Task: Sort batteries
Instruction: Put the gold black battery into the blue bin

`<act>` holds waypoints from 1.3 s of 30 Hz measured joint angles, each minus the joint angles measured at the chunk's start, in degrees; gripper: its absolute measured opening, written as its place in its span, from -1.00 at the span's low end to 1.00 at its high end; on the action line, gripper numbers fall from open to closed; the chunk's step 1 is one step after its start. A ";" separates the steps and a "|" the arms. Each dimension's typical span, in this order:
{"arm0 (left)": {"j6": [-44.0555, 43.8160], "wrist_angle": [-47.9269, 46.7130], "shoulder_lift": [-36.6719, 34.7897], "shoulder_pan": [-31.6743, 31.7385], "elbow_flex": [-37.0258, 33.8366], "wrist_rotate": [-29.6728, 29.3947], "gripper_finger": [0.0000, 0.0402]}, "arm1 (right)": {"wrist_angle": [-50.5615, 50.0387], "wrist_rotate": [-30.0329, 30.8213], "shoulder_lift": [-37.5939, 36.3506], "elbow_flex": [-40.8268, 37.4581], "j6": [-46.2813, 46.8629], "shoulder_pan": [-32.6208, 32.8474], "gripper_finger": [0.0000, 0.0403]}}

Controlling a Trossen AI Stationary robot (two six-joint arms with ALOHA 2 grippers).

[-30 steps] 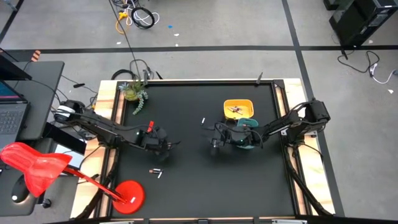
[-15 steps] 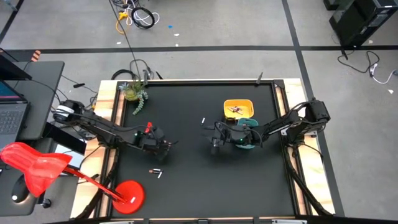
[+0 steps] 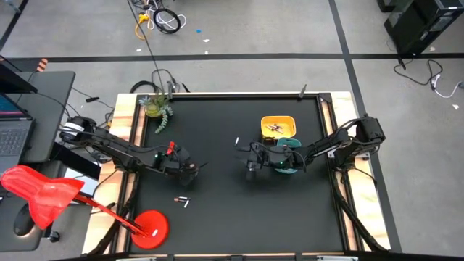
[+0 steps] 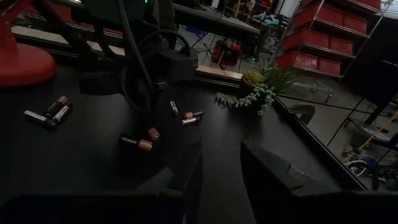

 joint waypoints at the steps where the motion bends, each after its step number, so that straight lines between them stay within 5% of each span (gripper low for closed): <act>1: 0.56 -0.51 0.08 0.00 0.38 0.02 -0.98 | -0.11 -0.02 0.00 0.00 0.00 0.00 -0.42; 10: 6.15 -7.51 -0.64 -0.04 6.87 0.32 -1.00 | -1.06 0.00 0.02 0.00 0.00 0.00 -0.42; 20: 13.89 -10.47 -0.83 0.00 13.29 -9.39 -1.00 | -4.17 -3.67 0.65 0.00 0.45 -0.09 -0.42; 26: 31.43 7.91 -0.83 1.04 13.46 -12.51 -1.00 | -2.57 -4.19 1.88 -0.02 -1.33 0.05 -0.33; 33: 50.61 35.42 -0.14 3.99 11.17 -13.45 -1.00 | 13.14 -4.26 2.59 0.02 0.95 0.41 -0.27; 39: 56.52 47.15 -0.16 6.77 11.11 -6.66 -1.00 | 25.45 -4.59 2.58 0.04 1.03 -0.10 -0.26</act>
